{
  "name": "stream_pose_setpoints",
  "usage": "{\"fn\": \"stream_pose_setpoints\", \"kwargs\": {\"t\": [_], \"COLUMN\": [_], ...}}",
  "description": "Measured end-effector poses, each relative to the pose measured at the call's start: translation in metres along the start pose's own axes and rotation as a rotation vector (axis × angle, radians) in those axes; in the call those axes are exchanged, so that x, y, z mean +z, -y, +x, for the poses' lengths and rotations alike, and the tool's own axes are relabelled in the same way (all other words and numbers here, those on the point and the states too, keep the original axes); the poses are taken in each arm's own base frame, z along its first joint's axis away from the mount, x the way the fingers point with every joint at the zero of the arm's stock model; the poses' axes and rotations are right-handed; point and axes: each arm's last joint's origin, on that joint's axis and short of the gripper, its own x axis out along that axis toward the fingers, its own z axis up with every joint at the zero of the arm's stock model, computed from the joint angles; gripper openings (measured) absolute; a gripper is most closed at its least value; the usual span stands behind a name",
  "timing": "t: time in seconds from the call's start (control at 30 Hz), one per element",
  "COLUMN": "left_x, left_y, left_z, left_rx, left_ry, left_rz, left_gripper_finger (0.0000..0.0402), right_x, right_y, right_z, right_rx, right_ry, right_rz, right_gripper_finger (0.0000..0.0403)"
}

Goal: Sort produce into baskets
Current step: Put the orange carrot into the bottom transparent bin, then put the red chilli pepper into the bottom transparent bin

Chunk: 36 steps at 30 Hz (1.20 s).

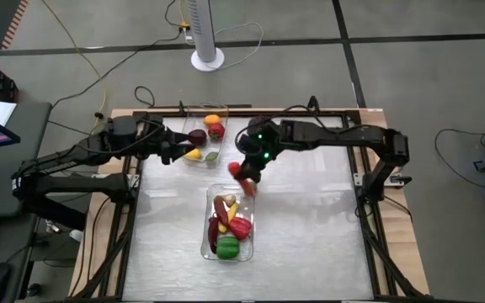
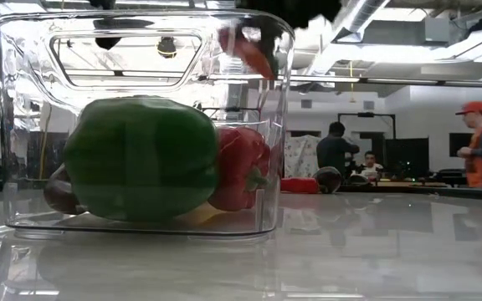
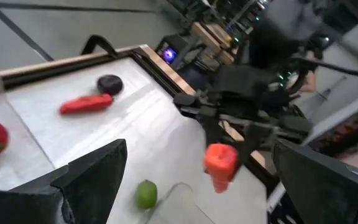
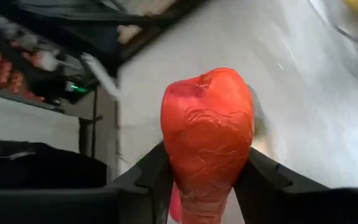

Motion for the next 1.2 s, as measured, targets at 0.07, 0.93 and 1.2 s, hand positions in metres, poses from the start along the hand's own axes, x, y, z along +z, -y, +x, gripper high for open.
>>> {"fn": "stream_pose_setpoints", "kwargs": {"t": [0.07, 0.93, 1.2], "left_x": [-0.001, -0.007, -0.009], "left_y": [0.001, 0.008, 0.011], "left_z": [0.0, -0.002, -0.002], "left_rx": [-0.021, -0.269, -0.282], "left_ry": [-0.019, -0.23, -0.244], "left_rz": [0.006, -0.041, -0.045], "left_gripper_finger": [0.0387, 0.0387, 0.0387], "right_x": [0.001, -0.034, -0.03], "right_y": [-0.016, -0.017, 0.021], "right_z": [0.003, 0.025, -0.016], "right_rx": [0.019, -0.33, -0.741], "right_ry": [0.033, -0.089, -0.02], "right_rz": [-0.041, 0.303, 0.379], "right_gripper_finger": [0.0158, 0.0285, 0.0285]}}
